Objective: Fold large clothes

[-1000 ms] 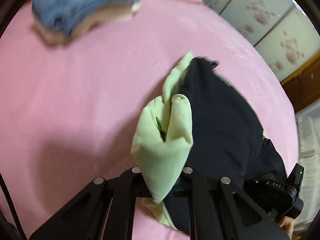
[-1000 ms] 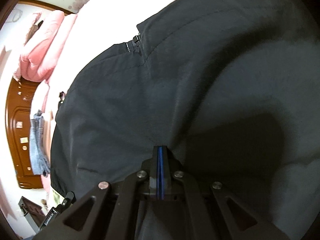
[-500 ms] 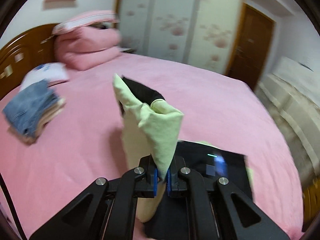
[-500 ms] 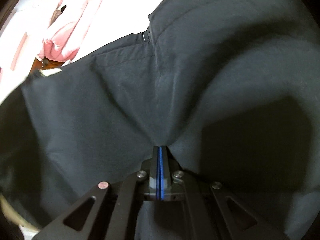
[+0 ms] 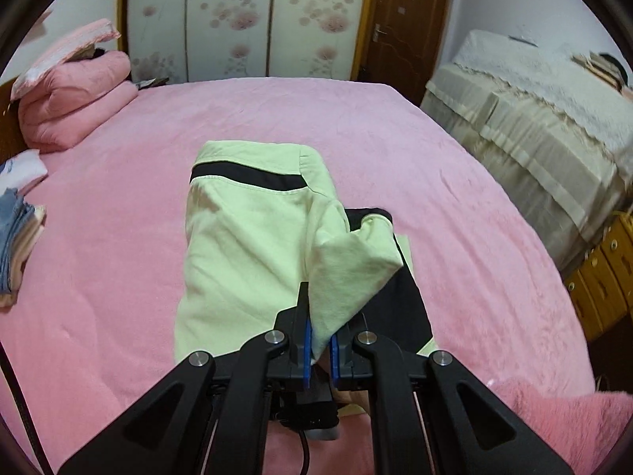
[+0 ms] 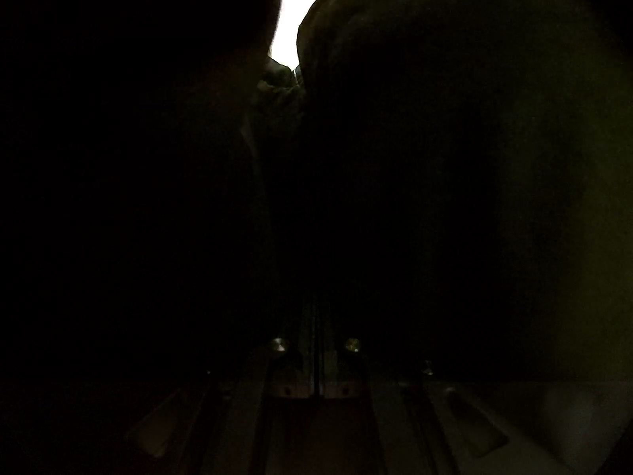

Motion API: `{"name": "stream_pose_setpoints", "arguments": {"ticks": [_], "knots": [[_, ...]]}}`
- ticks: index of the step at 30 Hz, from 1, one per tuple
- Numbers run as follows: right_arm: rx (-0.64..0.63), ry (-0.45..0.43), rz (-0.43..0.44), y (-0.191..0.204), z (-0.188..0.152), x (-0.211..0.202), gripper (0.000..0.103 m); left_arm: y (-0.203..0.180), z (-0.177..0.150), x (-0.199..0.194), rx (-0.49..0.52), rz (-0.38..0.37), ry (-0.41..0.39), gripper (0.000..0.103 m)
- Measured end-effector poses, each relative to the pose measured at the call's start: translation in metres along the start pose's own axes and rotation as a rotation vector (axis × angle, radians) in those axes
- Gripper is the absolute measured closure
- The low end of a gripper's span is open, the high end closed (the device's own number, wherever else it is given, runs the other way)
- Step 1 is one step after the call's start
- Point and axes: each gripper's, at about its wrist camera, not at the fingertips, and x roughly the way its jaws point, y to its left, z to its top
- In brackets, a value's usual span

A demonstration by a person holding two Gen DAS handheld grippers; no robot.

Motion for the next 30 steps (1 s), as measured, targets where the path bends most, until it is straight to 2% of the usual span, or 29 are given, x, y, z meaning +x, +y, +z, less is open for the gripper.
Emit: {"name": "stream_pose_setpoints", "arguments": {"ticks": [2, 5, 7, 12, 17, 19, 22, 26, 28, 30], "knots": [[0.010, 0.022, 0.001, -0.002, 0.003, -0.005, 0.103, -0.005, -0.001, -0.005, 0.022, -0.001, -0.010, 0.099], [0.090, 0.121, 0.029, -0.014, 0.019, -0.015, 0.103, -0.001, 0.001, -0.010, 0.032, -0.025, -0.019, 0.099], [0.112, 0.124, 0.017, -0.020, 0.035, -0.030, 0.103, -0.001, 0.003, -0.014, 0.048, -0.043, -0.037, 0.099], [0.029, 0.007, -0.121, -0.030, 0.082, -0.099, 0.100, -0.017, 0.008, -0.015, 0.061, -0.090, -0.060, 0.099], [0.087, -0.188, -0.152, -0.066, 0.113, -0.180, 0.100, -0.030, -0.005, 0.000, 0.076, -0.126, -0.030, 0.099], [0.076, -0.271, -0.203, -0.080, 0.115, -0.215, 0.100, -0.036, -0.016, 0.013, 0.079, -0.154, 0.007, 0.099], [0.044, -0.338, -0.289, -0.099, 0.111, -0.254, 0.100, -0.046, -0.034, 0.036, 0.085, -0.191, 0.074, 0.099], [0.077, -0.419, -0.264, -0.129, 0.091, -0.299, 0.100, -0.055, -0.064, 0.068, 0.068, -0.219, 0.181, 0.099], [0.100, -0.396, -0.240, -0.134, 0.077, -0.301, 0.100, -0.058, -0.075, 0.078, 0.083, -0.216, 0.223, 0.099], [0.082, -0.350, -0.228, -0.123, 0.057, -0.286, 0.100, -0.055, -0.083, 0.082, 0.063, -0.232, 0.266, 0.098]]}}
